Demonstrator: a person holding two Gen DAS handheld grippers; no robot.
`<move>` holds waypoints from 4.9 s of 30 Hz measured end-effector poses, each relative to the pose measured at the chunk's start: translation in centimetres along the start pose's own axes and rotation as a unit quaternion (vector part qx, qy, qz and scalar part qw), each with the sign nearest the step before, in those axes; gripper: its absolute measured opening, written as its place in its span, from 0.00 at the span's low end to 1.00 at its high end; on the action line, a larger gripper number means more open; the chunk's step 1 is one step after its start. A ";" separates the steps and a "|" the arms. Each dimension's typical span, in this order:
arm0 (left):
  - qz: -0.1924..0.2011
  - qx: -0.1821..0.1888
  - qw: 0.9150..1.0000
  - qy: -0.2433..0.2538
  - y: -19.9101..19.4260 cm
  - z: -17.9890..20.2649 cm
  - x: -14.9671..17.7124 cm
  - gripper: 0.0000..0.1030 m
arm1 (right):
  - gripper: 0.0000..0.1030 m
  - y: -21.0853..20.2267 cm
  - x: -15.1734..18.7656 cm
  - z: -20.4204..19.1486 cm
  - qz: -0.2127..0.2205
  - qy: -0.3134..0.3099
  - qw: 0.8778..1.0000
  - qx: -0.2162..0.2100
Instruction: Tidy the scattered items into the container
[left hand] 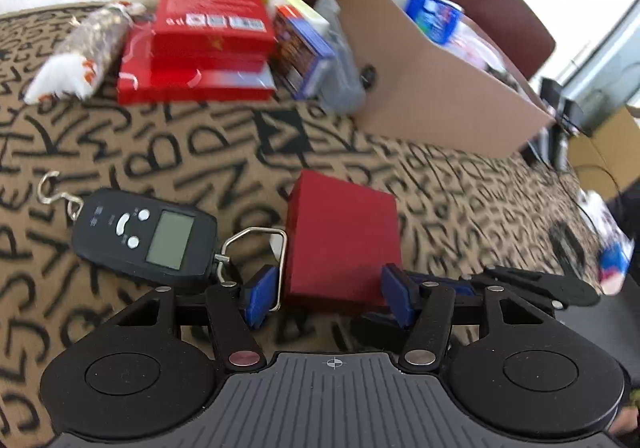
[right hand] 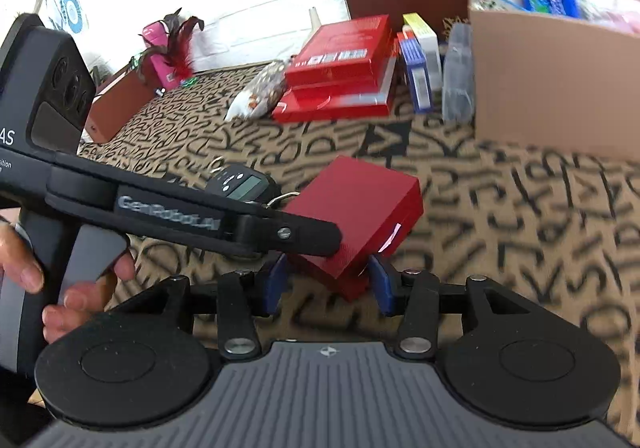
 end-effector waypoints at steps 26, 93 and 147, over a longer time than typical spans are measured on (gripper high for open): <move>0.013 0.013 1.000 -0.007 0.7 -1.2 -1.6 0.84 | 0.65 0.4 0.5 0.5 0.005 0.014 0.999 0.034; 0.022 0.126 0.980 0.151 19.3 18.4 -22.1 0.86 | 0.57 -4.8 -14.1 25.7 0.150 0.041 0.961 0.228; 0.133 -0.177 0.969 0.106 -5.5 4.9 -4.5 1.00 | 0.99 -0.6 -6.4 2.2 0.062 0.036 0.987 0.144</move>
Point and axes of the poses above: each gripper's, at about its wrist camera, not at the fingertips, and y roughly the way its jaws point, z to its right, x to its underside, the point moved 1 cm from there along y, roughly the way its jaws point, and after that the axes turned 14 degrees about x, right-handed, at the moved point
